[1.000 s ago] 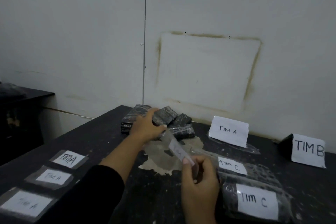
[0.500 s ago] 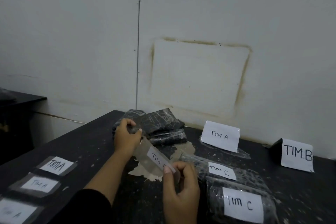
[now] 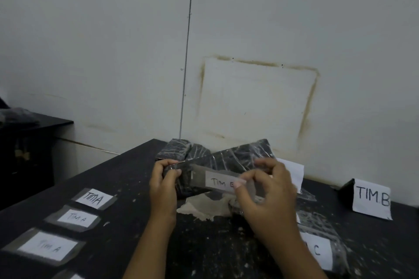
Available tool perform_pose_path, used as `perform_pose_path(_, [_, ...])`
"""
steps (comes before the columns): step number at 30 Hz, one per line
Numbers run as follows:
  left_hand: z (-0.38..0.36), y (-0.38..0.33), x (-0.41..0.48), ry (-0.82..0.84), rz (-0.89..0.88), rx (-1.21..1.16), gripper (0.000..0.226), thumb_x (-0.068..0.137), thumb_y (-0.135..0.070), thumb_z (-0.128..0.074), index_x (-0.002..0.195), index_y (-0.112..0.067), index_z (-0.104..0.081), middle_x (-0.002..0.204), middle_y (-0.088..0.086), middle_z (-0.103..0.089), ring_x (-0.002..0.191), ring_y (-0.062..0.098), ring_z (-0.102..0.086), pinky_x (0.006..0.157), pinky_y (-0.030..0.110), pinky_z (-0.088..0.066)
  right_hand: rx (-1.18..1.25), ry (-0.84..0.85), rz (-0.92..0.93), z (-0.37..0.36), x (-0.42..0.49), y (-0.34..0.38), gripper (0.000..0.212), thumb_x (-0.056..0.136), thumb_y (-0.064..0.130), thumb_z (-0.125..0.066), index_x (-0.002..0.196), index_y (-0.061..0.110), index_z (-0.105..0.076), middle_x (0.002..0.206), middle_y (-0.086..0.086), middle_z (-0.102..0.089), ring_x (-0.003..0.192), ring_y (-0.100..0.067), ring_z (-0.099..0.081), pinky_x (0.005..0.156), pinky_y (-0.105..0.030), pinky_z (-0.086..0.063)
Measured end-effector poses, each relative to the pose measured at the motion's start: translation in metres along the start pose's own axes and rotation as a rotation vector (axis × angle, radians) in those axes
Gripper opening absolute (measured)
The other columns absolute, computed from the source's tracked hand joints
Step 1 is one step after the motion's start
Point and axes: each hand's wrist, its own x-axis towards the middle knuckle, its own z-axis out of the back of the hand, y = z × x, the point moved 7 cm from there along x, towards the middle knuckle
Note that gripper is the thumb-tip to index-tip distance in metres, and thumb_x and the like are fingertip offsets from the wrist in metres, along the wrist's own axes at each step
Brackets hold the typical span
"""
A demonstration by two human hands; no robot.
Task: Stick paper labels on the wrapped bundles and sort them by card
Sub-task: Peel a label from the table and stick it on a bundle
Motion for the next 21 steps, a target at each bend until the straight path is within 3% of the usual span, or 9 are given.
perform_pose_path(3, [-0.013,0.006,-0.010,0.134,0.000,0.048,0.018,0.094,-0.024,-0.051,0.083,-0.011,-0.055,0.091,0.021,-0.056,0.082,0.027,-0.054,0.069,0.036,-0.040,-0.175,0.054,0.045,0.014,0.004,-0.011,0.016,0.068,0.051,-0.048,0.062,0.038,-0.054,0.131,0.025,-0.030,0.137,-0.001,-0.017,0.114,-0.044,0.004])
perform_pose_path(6, [-0.026,0.002,-0.018,0.251,-0.035,0.125,0.028,0.089,-0.038,-0.057,0.079,-0.013,-0.052,0.085,0.010,-0.052,0.080,0.015,-0.050,0.068,0.026,-0.036,-0.194,0.101,-0.015,0.016,0.000,-0.033,0.019,0.064,0.054,-0.044,0.057,0.038,-0.052,0.139,0.032,-0.019,0.142,0.001,0.000,0.110,-0.043,0.022])
perform_pose_path(9, [-0.029,0.000,-0.021,0.290,-0.025,0.165,0.037,0.071,-0.049,-0.072,0.081,-0.019,-0.055,0.095,-0.002,-0.062,0.092,0.008,-0.056,0.072,0.025,-0.041,-0.186,0.116,-0.069,0.015,-0.004,-0.046,0.014,0.065,0.047,-0.053,0.056,0.036,-0.053,0.137,0.034,-0.017,0.142,0.000,0.000,0.109,-0.043,0.026])
perform_pose_path(11, [-0.029,0.005,-0.023,0.296,-0.011,0.203,0.041,0.063,-0.054,-0.069,0.084,-0.020,-0.056,0.101,-0.005,-0.063,0.097,0.006,-0.056,0.073,0.025,-0.042,-0.176,0.121,-0.115,0.014,-0.007,-0.053,0.011,0.065,0.041,-0.057,0.056,0.036,-0.055,0.137,0.033,-0.019,0.142,0.001,-0.001,0.109,-0.043,0.026])
perform_pose_path(15, [-0.029,0.006,-0.031,0.301,-0.005,0.249,0.054,0.051,-0.062,-0.077,0.084,-0.025,-0.055,0.094,0.000,-0.063,0.088,0.015,-0.061,0.071,0.033,-0.050,-0.149,0.102,-0.176,0.015,-0.012,-0.061,0.011,0.064,0.041,-0.056,0.055,0.034,-0.055,0.137,0.029,-0.023,0.141,0.002,-0.003,0.109,-0.042,0.026])
perform_pose_path(19, [-0.029,0.005,-0.034,0.280,-0.002,0.259,0.049,0.064,-0.055,-0.078,0.089,-0.021,-0.055,0.095,-0.005,-0.061,0.088,0.006,-0.056,0.066,0.026,-0.042,-0.025,0.059,-0.203,0.019,-0.014,-0.061,0.021,0.058,0.049,-0.053,0.056,0.028,-0.058,0.139,0.025,-0.030,0.120,0.032,0.006,0.110,-0.040,0.024])
perform_pose_path(21, [-0.029,0.006,-0.035,0.282,0.002,0.232,0.050,0.064,-0.057,-0.076,0.090,-0.019,-0.055,0.099,-0.002,-0.062,0.092,0.008,-0.056,0.068,0.026,-0.042,0.013,0.060,-0.209,0.018,-0.015,-0.062,0.024,0.057,0.050,-0.052,0.056,0.027,-0.059,0.139,0.025,-0.032,0.114,0.037,0.009,0.110,-0.038,0.024])
